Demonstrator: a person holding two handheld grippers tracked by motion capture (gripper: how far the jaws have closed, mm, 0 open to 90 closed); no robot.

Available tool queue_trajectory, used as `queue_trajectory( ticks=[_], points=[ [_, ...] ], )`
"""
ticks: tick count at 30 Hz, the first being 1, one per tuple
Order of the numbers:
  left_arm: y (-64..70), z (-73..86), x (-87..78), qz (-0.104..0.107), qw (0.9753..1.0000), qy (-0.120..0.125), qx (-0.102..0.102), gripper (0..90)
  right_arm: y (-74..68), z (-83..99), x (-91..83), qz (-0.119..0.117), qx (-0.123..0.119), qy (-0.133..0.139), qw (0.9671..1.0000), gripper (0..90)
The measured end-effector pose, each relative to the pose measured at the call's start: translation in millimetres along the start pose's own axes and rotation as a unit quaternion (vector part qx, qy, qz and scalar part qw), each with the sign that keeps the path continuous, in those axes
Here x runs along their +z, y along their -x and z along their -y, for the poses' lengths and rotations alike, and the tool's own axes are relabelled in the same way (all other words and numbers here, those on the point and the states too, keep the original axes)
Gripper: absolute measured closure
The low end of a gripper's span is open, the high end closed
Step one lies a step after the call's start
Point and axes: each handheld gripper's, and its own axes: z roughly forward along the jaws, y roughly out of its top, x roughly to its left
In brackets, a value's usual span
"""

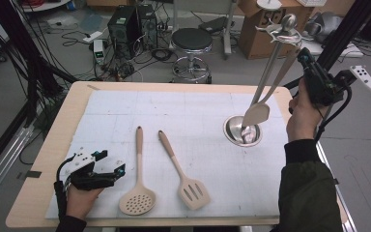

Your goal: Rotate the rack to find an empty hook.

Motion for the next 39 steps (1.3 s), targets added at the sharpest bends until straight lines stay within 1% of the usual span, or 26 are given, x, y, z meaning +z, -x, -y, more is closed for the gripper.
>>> queue_trajectory(
  ticks=[1,3,4,6,8,10,13,15,17,19,20,21,22,23,24,25,26,28,29,31,32,34,35,36,38,39],
  points=[
    [-0.1,0.1,0.0,0.001,1.0,0.001,-0.001,12.4,-0.6,-0.3,-0.3,-0.004,-0.004,-0.002,1.0,89.7],
    [-0.2,0.1,0.1,0.0,1.0,0.0,0.0,12.4,-2.4,-0.8,-0.7,-0.009,-0.003,-0.005,0.9999,89.7],
    [-0.1,0.0,0.1,0.0,1.0,0.0,0.0,12.4,-3.0,-0.8,-0.7,-0.013,-0.009,-0.006,0.9999,89.7],
    [0.3,0.1,0.3,-0.001,1.0,0.0,0.001,12.4,-4.4,-0.9,-0.8,-0.014,-0.012,-0.006,0.9998,89.7],
    [0.6,-0.2,0.2,-0.001,1.0,0.0,0.002,12.4,-9.2,-0.6,-1.0,-0.022,-0.019,-0.009,0.9995,89.7],
    [0.8,-0.2,0.2,-0.001,1.0,0.001,0.001,12.4,-12.2,0.1,-0.9,-0.024,-0.026,-0.01,0.9993,89.7],
    [1.2,-0.1,0.2,-0.001,1.0,0.0,0.001,12.4,-16.4,1.2,-0.1,-0.029,-0.026,-0.01,0.9992,89.7],
    [1.3,-0.2,0.1,-0.001,1.0,0.0,0.002,12.4,-17.7,1.7,0.3,-0.028,-0.026,-0.009,0.9992,89.7],
    [1.0,-0.2,0.1,-0.001,1.0,0.0,0.002,12.4,-19.9,2.5,1.1,-0.031,-0.019,-0.009,0.9993,89.7],
    [0.5,-0.1,0.4,-0.001,1.0,0.0,0.002,12.4,-23.4,2.3,1.0,-0.026,-0.034,-0.014,0.999,89.7],
    [0.5,0.0,0.6,0.0,1.0,-0.001,0.002,12.4,-26.7,2.9,2.0,-0.025,-0.035,-0.01,0.999,89.7],
    [0.6,-0.1,0.8,-0.001,1.0,-0.001,0.002,12.4,-26.7,2.9,2.0,-0.025,-0.035,-0.01,0.999,89.7],
    [0.6,-0.1,0.9,-0.001,1.0,-0.002,0.003,12.4,-30.8,4.0,3.0,-0.027,-0.03,-0.008,0.9992,89.7],
    [0.7,-0.1,0.9,-0.001,1.0,-0.002,0.003,12.4,-30.8,4.0,3.0,-0.027,-0.03,-0.008,0.9992,89.7],
    [0.6,-0.1,0.9,-0.001,1.0,-0.002,0.003,12.4,-34.9,5.1,4.5,-0.03,-0.032,-0.005,0.999,89.7],
    [0.6,-0.1,0.9,-0.001,1.0,-0.001,0.003,12.4,-37.5,5.3,5.0,-0.029,-0.035,-0.01,0.9989,89.7],
    [0.6,-0.1,0.8,-0.001,1.0,-0.001,0.003,12.4,-39.7,6.0,6.8,-0.033,-0.038,-0.009,0.9987,89.7],
    [0.5,0.0,0.9,-0.001,1.0,-0.001,0.002,12.4,-42.3,6.5,7.8,-0.034,-0.033,-0.009,0.9988,89.7],
    [0.6,-0.1,0.8,-0.002,1.0,-0.002,0.003,12.4,-44.9,6.8,9.4,-0.033,-0.04,-0.01,0.9986,89.7],
    [0.5,0.0,0.9,-0.001,1.0,-0.002,0.003,12.4,-52.7,7.8,14.7,-0.044,-0.041,-0.008,0.9982,89.7],
    [0.4,0.0,1.0,0.0,1.0,-0.001,0.003,12.4,-54.6,7.9,16.0,-0.045,-0.041,-0.014,0.998,89.7],
    [-0.1,0.0,0.7,-0.001,1.0,-0.002,0.004,12.5,-56.2,8.0,18.5,-0.046,-0.037,-0.017,0.9981,89.7],
    [-0.2,0.0,0.6,-0.001,1.0,-0.002,0.003,12.5,-59.0,8.8,21.9,-0.05,-0.028,-0.019,0.9982,89.8],
    [-0.3,0.1,0.4,-0.001,1.0,-0.001,0.003,12.5,-59.2,8.8,22.3,-0.048,-0.034,-0.016,0.9982,89.8],
    [-0.4,0.2,0.1,-0.001,1.0,0.0,0.003,12.5,-59.3,8.7,21.3,-0.047,-0.033,-0.012,0.9983,89.8],
    [-0.6,0.3,0.0,0.0,1.0,0.0,0.002,12.5,-57.8,8.1,18.1,-0.042,-0.03,-0.009,0.9986,89.8]
  ],
)
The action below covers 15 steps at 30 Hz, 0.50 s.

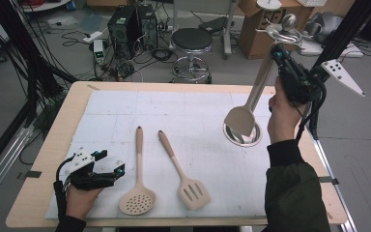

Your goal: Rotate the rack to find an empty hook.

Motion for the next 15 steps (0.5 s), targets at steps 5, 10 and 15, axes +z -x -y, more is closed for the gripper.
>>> queue_trajectory(
  ticks=[5,10,15],
  points=[
    [0.4,0.1,-0.8,0.001,1.0,0.001,0.0,12.5,11.2,-0.1,-10.9,0.014,0.004,0.013,0.9998,89.8],
    [0.9,-0.2,-0.9,0.0,1.0,0.001,0.001,12.5,33.9,5.2,-21.5,0.037,0.031,0.014,0.9987,90.0],
    [0.6,-0.3,0.3,-0.001,1.0,-0.001,0.003,12.5,46.9,1.5,-24.2,0.045,0.029,0.013,0.9985,89.9]
  ],
)
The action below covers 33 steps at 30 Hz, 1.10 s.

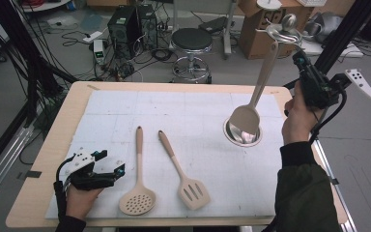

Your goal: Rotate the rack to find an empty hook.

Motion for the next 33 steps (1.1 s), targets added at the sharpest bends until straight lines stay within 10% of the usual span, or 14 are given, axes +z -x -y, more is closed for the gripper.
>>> queue_trajectory(
  ticks=[33],
  points=[
    [0.4,-0.9,-1.1,0.002,1.0,0.003,0.0,12.6,-36.0,0.7,17.6,-0.034,-0.049,-0.017,0.9981,90.0]
  ],
)
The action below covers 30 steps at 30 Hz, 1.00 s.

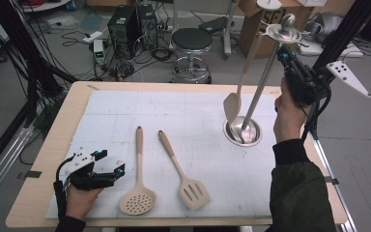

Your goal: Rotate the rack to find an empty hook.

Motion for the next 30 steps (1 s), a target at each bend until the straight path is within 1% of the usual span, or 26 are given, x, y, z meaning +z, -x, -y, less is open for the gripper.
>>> queue_trajectory(
  ticks=[6,7,8,10,11,12,13,14,15,16,18,19,20,21,22,23,25,27,29,30],
  points=[
    [-0.1,-0.2,-0.5,0.0,1.0,0.001,0.0,12.5,-10.2,2.6,11.9,-0.005,0.003,-0.01,0.9999,90.0],
    [0.0,-0.2,-0.6,0.0,1.0,0.002,0.0,12.5,-10.2,2.6,11.9,-0.005,0.003,-0.01,0.9999,90.0],
    [0.1,-0.1,-0.6,0.0,1.0,0.002,0.0,12.5,-10.6,4.0,15.2,-0.01,0.001,-0.014,0.9998,89.9],
    [0.3,0.0,-1.1,0.0,1.0,0.001,0.001,12.5,-10.9,4.6,15.7,-0.008,0.001,-0.017,0.9998,89.9],
    [0.5,0.1,-1.7,-0.001,1.0,0.001,0.002,12.5,-10.7,5.0,14.7,-0.009,-0.001,-0.013,0.9999,89.9],
    [0.6,0.2,-2.1,-0.001,1.0,0.002,0.001,12.5,-9.7,5.8,13.1,-0.01,0.0,-0.011,0.9999,89.9],
    [0.6,0.1,-2.3,0.0,1.0,0.003,0.0,12.5,-8.8,6.3,11.8,-0.009,0.004,-0.012,0.9999,90.0],
    [0.7,0.0,-2.4,0.0,1.0,0.003,0.001,12.5,-5.7,7.3,7.6,-0.005,0.008,-0.009,0.9999,89.9],
    [1.0,0.1,-2.6,-0.001,1.0,0.003,0.0,12.5,-5.7,7.3,7.6,-0.005,0.008,-0.009,0.9999,89.9],
    [1.1,0.0,-2.7,-0.001,1.0,0.002,0.0,12.5,-3.4,8.0,5.4,-0.002,0.007,-0.009,0.9999,90.0],
    [1.3,-0.1,-3.0,-0.001,1.0,0.002,0.003,12.5,4.3,10.8,-1.2,0.006,0.014,-0.003,0.9999,90.0],
    [1.5,-0.2,-2.9,-0.001,1.0,0.003,0.002,12.5,4.3,10.8,-1.2,0.006,0.014,-0.003,0.9999,90.0],
    [1.6,-0.3,-2.9,-0.001,1.0,0.003,0.002,12.6,13.6,11.2,-8.1,0.015,0.027,-0.001,0.9995,90.0],
    [1.6,-0.2,-2.7,-0.001,1.0,0.004,0.002,12.6,13.6,11.2,-8.1,0.015,0.027,-0.001,0.9995,90.0],
    [1.6,-0.2,-2.6,-0.001,1.0,0.003,0.002,12.5,17.3,10.1,-10.5,0.02,0.032,0.004,0.9993,90.0],
    [1.8,-0.1,-2.4,-0.002,1.0,0.004,0.001,12.6,22.7,6.8,-14.8,0.024,0.039,0.016,0.9988,90.0],
    [1.6,-0.1,-2.2,-0.002,1.0,0.004,0.002,12.5,24.3,5.5,-16.0,0.027,0.04,0.016,0.9987,89.9],
    [1.3,-0.1,-2.1,-0.002,1.0,0.003,0.002,12.5,27.3,1.9,-18.4,0.031,0.041,0.021,0.9984,89.9],
    [1.3,-0.1,-2.2,-0.002,1.0,0.002,0.003,12.6,28.0,-1.6,-19.7,0.031,0.04,0.028,0.9983,90.0],
    [1.3,-0.1,-2.1,-0.002,1.0,0.002,0.003,12.6,27.3,-3.2,-19.6,0.026,0.039,0.033,0.9983,89.9]
  ],
)
